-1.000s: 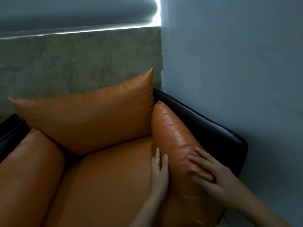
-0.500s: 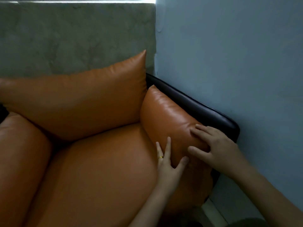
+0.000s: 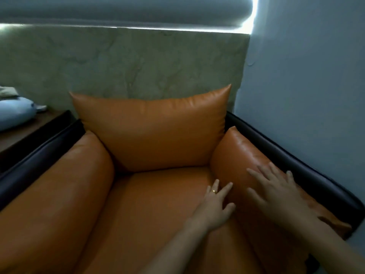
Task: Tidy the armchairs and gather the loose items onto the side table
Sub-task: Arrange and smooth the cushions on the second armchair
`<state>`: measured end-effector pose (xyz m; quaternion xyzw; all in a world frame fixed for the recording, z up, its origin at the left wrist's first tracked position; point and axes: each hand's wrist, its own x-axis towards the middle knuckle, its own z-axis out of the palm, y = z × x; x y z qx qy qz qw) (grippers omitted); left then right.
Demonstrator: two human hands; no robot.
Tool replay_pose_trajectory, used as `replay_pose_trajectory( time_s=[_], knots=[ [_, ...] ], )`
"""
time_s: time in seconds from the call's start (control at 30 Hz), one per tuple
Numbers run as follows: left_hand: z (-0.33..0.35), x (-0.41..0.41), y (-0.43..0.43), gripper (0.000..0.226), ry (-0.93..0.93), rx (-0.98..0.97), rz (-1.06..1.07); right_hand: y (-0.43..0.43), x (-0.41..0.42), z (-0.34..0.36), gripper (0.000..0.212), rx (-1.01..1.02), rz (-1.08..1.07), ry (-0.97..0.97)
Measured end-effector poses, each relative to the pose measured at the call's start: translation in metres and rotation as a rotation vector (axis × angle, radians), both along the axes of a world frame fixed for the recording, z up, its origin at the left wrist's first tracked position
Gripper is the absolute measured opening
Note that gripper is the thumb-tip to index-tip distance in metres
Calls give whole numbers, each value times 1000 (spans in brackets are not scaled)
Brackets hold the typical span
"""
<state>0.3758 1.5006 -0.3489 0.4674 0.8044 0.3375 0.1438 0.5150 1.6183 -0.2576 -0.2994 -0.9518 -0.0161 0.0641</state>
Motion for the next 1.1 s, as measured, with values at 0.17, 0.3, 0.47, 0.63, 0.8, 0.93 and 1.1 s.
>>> replay_pose_trajectory(
  time_s=[0.17, 0.3, 0.47, 0.63, 0.8, 0.93, 1.1],
  knots=[
    [52, -120, -52, 66, 184, -52, 250, -13, -132, 26, 63, -116, 263, 100],
    [91, -231, -77, 63, 387, -55, 366, 9, -253, 38, 62, -164, 378, 181],
    [127, -350, -58, 56, 622, -36, 559, 31, -388, 64, 60, -23, 438, 256],
    [133, -423, -12, 60, 695, -181, 632, 36, -463, 67, 69, 125, 528, 72],
    [148, -477, -37, 66, 735, -257, 589, 104, -473, 70, 68, 167, 417, 134],
    [168, -512, -102, 69, 660, -442, 727, 152, -472, 82, 66, 193, 237, 73],
    [166, -538, -165, 71, 724, -438, 843, 229, -424, 106, 65, 119, -37, 45]
  ],
)
